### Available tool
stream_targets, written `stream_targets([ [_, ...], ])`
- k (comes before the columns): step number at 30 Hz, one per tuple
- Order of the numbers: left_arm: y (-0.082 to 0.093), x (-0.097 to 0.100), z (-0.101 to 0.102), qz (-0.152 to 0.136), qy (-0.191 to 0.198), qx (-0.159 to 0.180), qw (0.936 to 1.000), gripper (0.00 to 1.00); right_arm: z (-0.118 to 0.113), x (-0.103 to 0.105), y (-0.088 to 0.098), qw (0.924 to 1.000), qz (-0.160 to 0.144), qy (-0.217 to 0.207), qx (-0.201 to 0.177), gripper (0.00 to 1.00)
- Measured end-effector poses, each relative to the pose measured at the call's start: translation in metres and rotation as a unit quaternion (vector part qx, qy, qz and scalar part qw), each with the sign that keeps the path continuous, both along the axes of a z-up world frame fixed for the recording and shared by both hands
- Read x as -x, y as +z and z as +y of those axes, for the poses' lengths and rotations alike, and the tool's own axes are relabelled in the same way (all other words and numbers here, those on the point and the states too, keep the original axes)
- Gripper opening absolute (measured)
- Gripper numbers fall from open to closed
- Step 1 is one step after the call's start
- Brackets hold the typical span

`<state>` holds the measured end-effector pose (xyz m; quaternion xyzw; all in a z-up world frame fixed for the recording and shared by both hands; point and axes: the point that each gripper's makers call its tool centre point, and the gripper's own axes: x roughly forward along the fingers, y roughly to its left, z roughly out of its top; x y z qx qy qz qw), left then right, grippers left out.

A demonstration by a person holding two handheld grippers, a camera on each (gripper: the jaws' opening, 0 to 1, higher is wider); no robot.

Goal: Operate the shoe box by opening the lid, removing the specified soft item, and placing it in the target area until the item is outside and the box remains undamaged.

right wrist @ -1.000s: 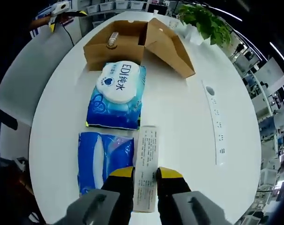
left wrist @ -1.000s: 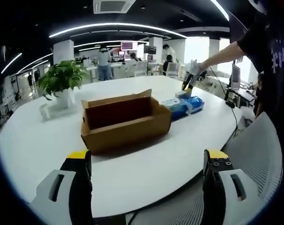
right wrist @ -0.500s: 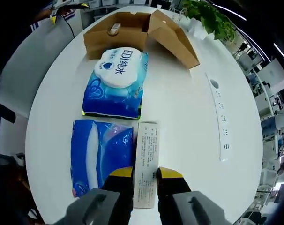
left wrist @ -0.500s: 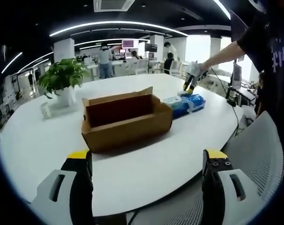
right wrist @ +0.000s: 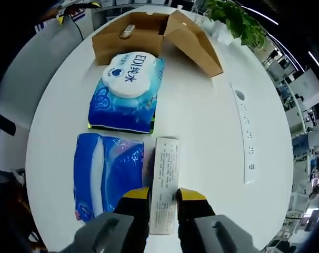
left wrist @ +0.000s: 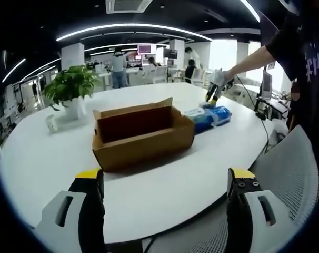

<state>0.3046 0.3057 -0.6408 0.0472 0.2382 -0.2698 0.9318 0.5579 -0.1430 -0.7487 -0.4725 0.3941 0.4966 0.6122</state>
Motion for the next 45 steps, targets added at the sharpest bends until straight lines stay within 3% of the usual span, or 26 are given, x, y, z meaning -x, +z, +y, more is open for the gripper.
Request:
stream_targets([
  [8, 0.0, 0.0, 0.0, 0.0, 0.0, -0.001, 1.0, 0.96, -0.001, -0.001, 0.0, 0.9999, -0.002, 0.013, 0.004, 0.16],
  [25, 0.0, -0.001, 0.001, -0.001, 0.002, -0.002, 1.0, 0.96, 0.0, -0.004, -0.001, 1.0, -0.006, -0.005, 0.005, 0.17],
  [35, 0.001, -0.002, 0.002, -0.005, 0.007, 0.0, 1.0, 0.95, 0.0, -0.006, 0.006, 0.9997, -0.01, -0.021, -0.004, 0.24],
  [38, 0.001, -0.003, 0.002, -0.002, 0.009, 0.006, 0.9999, 0.95, 0.005, -0.004, 0.015, 0.9975, -0.009, -0.064, -0.028, 0.27],
  [45, 0.006, -0.003, 0.002, -0.011, 0.012, 0.02, 0.9997, 0.95, 0.012, 0.008, 0.028, 0.9944, -0.011, -0.09, -0.053, 0.36],
])
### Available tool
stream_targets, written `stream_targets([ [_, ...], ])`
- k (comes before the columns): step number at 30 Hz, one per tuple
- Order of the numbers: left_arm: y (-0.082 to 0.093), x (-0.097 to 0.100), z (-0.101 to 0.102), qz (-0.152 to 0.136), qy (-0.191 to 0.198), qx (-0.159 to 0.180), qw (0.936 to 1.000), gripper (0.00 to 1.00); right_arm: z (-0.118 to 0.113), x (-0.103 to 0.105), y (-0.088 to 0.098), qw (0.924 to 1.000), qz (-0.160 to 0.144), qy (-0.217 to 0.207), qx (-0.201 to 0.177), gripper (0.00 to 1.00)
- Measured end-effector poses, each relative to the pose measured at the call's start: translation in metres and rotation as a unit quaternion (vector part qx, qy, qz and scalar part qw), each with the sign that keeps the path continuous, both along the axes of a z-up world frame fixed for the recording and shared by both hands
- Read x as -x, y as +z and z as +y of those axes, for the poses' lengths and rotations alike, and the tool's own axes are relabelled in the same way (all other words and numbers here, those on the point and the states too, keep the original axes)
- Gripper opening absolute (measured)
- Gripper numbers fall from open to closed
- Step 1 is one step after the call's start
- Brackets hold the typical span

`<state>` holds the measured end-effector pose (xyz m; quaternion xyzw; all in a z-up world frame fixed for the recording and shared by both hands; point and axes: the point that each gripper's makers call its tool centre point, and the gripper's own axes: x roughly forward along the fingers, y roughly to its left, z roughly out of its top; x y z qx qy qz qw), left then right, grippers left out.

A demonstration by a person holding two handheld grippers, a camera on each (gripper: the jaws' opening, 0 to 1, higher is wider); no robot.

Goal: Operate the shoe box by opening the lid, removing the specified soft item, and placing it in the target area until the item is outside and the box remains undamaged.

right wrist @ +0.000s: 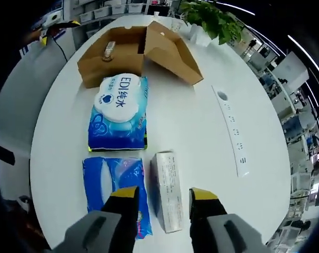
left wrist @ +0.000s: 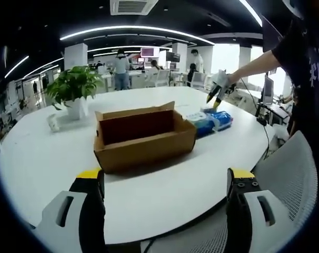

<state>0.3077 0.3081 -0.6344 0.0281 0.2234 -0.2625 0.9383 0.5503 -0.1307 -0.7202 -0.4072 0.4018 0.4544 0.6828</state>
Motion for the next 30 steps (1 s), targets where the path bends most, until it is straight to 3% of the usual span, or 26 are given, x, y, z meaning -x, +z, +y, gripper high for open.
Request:
stream_targets([
  [8, 0.007, -0.001, 0.004, -0.005, 0.005, 0.019, 0.9998, 0.95, 0.011, 0.015, 0.016, 0.9985, 0.0, -0.04, -0.039, 0.46],
  [16, 0.009, -0.001, 0.008, 0.0, 0.011, 0.029, 0.9995, 0.95, 0.029, 0.042, 0.039, 0.9943, -0.005, -0.071, -0.079, 0.51],
  [23, 0.011, -0.001, 0.009, -0.003, 0.0, 0.019, 0.9998, 0.95, 0.044, 0.062, 0.05, 0.9905, -0.018, -0.083, -0.108, 0.58],
  [30, 0.015, -0.006, 0.007, -0.004, -0.02, 0.006, 0.9998, 0.95, 0.05, 0.084, 0.059, 0.9825, -0.028, -0.121, -0.139, 0.7],
])
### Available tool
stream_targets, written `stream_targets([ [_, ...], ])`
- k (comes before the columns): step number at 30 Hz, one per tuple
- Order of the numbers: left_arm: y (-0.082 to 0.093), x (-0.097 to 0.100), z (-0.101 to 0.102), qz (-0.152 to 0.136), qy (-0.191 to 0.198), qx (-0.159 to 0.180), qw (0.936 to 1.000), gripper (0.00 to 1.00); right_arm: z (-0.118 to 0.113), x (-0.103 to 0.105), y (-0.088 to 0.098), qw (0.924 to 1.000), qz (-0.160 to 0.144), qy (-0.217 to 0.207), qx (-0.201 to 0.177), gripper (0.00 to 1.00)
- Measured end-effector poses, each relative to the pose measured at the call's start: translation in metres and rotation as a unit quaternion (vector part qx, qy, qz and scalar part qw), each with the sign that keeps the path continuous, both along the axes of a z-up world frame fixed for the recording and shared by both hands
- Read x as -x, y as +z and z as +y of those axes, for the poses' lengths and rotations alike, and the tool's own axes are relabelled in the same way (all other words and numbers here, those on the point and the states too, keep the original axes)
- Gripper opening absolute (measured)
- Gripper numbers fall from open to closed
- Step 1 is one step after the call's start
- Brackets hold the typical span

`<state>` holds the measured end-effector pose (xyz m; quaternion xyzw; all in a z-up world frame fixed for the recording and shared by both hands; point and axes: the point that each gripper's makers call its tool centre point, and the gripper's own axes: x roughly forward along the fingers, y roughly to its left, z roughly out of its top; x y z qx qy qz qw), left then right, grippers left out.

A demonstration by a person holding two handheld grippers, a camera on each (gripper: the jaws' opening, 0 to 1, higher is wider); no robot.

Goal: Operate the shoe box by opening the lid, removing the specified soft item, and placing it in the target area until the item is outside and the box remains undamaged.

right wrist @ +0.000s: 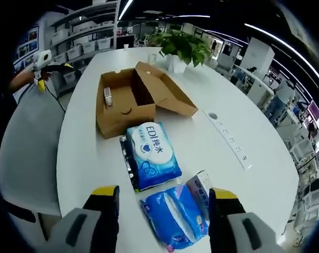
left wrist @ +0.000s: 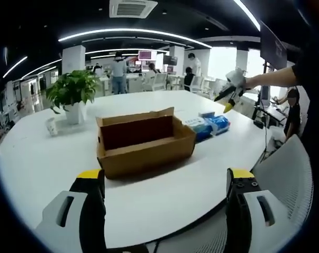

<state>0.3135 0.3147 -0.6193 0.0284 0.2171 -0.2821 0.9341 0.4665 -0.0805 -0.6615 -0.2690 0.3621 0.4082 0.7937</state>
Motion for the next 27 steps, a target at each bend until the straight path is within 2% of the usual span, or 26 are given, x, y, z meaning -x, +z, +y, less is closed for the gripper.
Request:
stream_targets([
  [3, 0.003, -0.004, 0.0, -0.002, -0.008, -0.004, 1.0, 0.94, 0.003, 0.01, 0.004, 0.9994, -0.008, -0.027, -0.02, 0.75],
  [9, 0.008, -0.013, 0.003, 0.0, -0.036, -0.007, 0.9993, 0.94, 0.002, 0.031, 0.008, 0.9977, -0.006, -0.058, -0.034, 0.87],
  [12, 0.011, -0.018, 0.005, 0.003, -0.047, -0.007, 0.9989, 0.93, 0.006, 0.038, 0.017, 0.9952, -0.021, -0.078, -0.056, 0.94],
  [15, 0.014, -0.025, 0.008, 0.004, -0.056, -0.019, 0.9983, 0.93, 0.007, 0.043, 0.022, 0.9944, -0.032, -0.085, -0.056, 0.99],
  [20, 0.027, -0.042, 0.01, -0.007, -0.063, -0.019, 0.9978, 0.93, 0.013, 0.051, 0.03, 0.9868, -0.043, -0.128, -0.09, 0.99],
  [27, 0.042, -0.063, 0.011, -0.013, -0.085, -0.03, 0.9958, 0.92, 0.026, 0.068, 0.035, 0.9812, -0.053, -0.148, -0.113, 0.99],
])
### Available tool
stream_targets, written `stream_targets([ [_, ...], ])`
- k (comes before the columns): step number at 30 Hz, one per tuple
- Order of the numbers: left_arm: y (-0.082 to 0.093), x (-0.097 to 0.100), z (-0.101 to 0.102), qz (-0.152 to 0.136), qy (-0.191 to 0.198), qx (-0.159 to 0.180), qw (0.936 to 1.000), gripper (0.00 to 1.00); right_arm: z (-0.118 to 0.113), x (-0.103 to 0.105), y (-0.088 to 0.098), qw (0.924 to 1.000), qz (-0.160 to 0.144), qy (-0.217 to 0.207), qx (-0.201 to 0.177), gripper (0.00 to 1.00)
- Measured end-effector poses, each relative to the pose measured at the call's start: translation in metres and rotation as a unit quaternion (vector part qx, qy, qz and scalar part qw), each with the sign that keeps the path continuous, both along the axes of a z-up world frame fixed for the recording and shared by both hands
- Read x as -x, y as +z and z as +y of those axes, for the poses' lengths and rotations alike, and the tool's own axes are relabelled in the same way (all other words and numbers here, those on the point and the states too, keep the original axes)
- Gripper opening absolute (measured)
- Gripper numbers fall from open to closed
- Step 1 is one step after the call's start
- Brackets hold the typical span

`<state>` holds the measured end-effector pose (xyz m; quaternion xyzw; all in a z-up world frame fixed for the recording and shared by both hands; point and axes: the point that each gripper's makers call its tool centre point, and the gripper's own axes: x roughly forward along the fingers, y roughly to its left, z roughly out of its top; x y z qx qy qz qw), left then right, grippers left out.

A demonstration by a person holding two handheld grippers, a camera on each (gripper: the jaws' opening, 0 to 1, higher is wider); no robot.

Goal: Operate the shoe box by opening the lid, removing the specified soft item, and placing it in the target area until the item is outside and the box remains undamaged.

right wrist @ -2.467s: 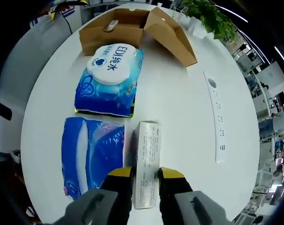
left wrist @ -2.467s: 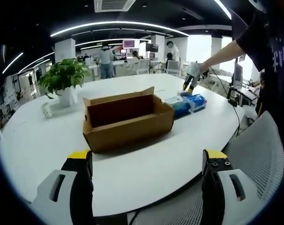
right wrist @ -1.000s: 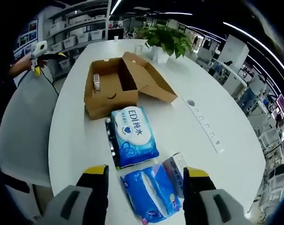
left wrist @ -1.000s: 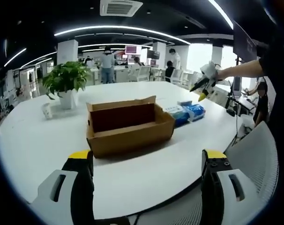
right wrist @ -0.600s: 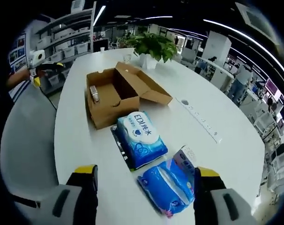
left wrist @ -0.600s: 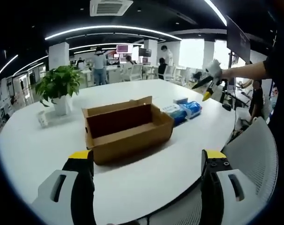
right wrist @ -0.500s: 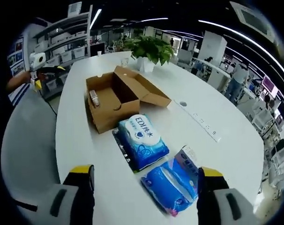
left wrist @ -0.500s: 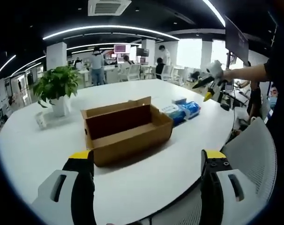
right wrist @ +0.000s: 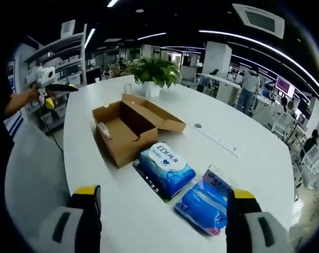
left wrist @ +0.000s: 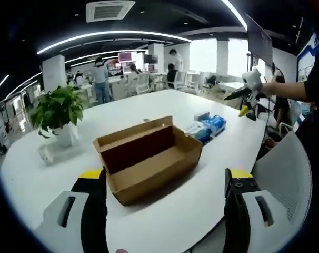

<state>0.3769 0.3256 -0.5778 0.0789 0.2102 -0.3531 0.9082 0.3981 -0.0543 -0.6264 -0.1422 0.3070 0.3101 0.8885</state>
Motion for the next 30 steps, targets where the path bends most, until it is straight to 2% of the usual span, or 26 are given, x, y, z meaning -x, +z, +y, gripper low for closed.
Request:
stream_targets([
  [10, 0.007, -0.022, -0.004, -0.004, -0.013, -0.003, 0.9999, 0.93, 0.018, 0.014, 0.007, 0.9988, -0.024, -0.029, -0.032, 1.0],
  [18, 0.002, -0.037, -0.005, 0.006, -0.02, -0.018, 0.9996, 0.97, 0.031, 0.034, 0.011, 0.9976, -0.045, -0.042, -0.032, 1.0],
  [23, 0.002, -0.045, -0.009, 0.008, -0.029, -0.019, 0.9994, 0.97, 0.033, 0.041, 0.009, 0.9963, -0.046, -0.058, -0.044, 1.0],
  [30, -0.001, -0.06, -0.015, 0.004, -0.05, -0.035, 0.9982, 0.99, 0.039, 0.057, 0.006, 0.9966, -0.052, -0.058, -0.026, 1.0],
])
